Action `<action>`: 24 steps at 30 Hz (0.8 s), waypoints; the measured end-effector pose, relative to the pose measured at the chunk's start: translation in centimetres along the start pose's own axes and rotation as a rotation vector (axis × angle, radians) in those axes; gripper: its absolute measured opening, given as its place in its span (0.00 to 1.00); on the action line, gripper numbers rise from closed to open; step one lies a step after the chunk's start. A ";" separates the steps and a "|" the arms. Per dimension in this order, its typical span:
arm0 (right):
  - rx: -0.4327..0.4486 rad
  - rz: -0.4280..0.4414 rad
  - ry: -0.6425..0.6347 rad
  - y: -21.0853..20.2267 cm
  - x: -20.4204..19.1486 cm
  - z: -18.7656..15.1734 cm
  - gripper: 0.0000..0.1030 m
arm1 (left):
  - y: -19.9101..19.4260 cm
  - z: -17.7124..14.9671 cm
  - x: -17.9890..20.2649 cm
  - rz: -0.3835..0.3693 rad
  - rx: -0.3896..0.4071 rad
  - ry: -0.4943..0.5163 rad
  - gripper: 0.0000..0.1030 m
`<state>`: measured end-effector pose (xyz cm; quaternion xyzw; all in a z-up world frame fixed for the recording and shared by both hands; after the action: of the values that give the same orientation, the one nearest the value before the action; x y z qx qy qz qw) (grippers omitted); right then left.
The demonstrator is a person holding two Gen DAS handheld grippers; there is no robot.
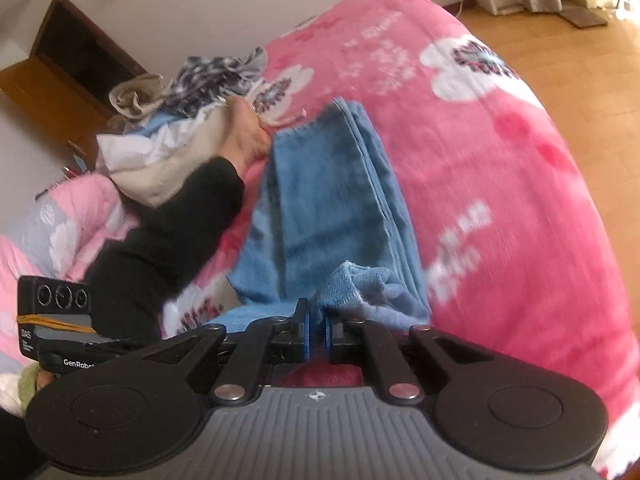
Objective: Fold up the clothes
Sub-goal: 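Lay the folded jeans end down with both grippers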
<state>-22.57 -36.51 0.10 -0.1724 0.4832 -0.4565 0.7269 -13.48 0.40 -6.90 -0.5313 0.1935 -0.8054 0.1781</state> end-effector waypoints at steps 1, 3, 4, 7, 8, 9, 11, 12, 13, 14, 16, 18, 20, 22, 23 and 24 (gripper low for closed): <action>0.007 0.006 -0.005 0.0 -0.3 0.5 0.07 | -0.3 0.6 0.0 -0.006 0.014 -0.008 0.14; 0.021 0.019 -0.011 0.1 -0.8 1.8 0.07 | -0.7 1.7 -0.2 -0.018 0.038 -0.026 0.14; 0.027 0.025 -0.012 0.1 -1.0 2.4 0.07 | -0.8 2.3 -0.3 -0.023 0.050 -0.036 0.14; 0.042 0.035 -0.010 0.8 -1.5 4.5 0.07 | -0.9 4.5 -1.2 -0.039 0.099 -0.076 0.14; 0.048 0.036 -0.008 1.1 -1.7 5.4 0.07 | -0.9 5.3 -1.6 -0.040 0.117 -0.089 0.14; 0.054 0.036 -0.007 1.5 -1.9 6.3 0.07 | -0.8 6.1 -1.9 -0.043 0.134 -0.104 0.14; 0.060 0.030 -0.015 2.4 -2.1 8.0 0.08 | -0.8 7.8 -2.9 -0.046 0.168 -0.141 0.14; 0.058 0.024 -0.027 3.1 -2.2 9.0 0.08 | -0.8 8.6 -3.4 -0.045 0.180 -0.159 0.14; 0.055 0.018 -0.037 3.8 -2.3 10.0 0.08 | -0.6 9.4 -4.0 -0.041 0.192 -0.177 0.14; 0.049 0.013 -0.044 4.7 -2.3 11.0 0.08 | -0.5 10.2 -4.6 -0.036 0.205 -0.194 0.14; 0.037 0.004 -0.057 6.3 -2.2 12.5 0.08 | -0.1 11.6 -5.7 -0.015 0.224 -0.223 0.13; 0.025 -0.005 -0.060 8.2 -2.0 14.0 0.08 | 0.4 12.9 -6.8 0.003 0.242 -0.247 0.14; 0.014 -0.007 -0.058 9.9 -1.8 15.2 0.08 | 0.7 14.1 -7.8 0.014 0.260 -0.277 0.14; 0.003 -0.006 -0.056 11.6 -1.5 16.5 0.08 | 0.9 15.4 -8.9 0.022 0.278 -0.308 0.13; 0.000 -0.002 -0.052 12.4 -1.5 17.2 0.08 | 0.9 16.0 -9.4 0.024 0.286 -0.325 0.13; -0.004 0.000 -0.049 13.2 -1.4 17.9 0.08 | 1.0 16.5 -9.9 0.026 0.293 -0.343 0.14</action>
<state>-0.82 -31.83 0.19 -0.1850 0.4664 -0.4510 0.7381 5.58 2.44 -9.23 -0.6264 0.0480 -0.7204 0.2938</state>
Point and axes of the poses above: each gripper's, at about its wrist camera, not at the fingertips, and y roughly the way its jaws point, x to its right, z to its top, the point moved 4 cm from there along y, roughly the way its jaws point
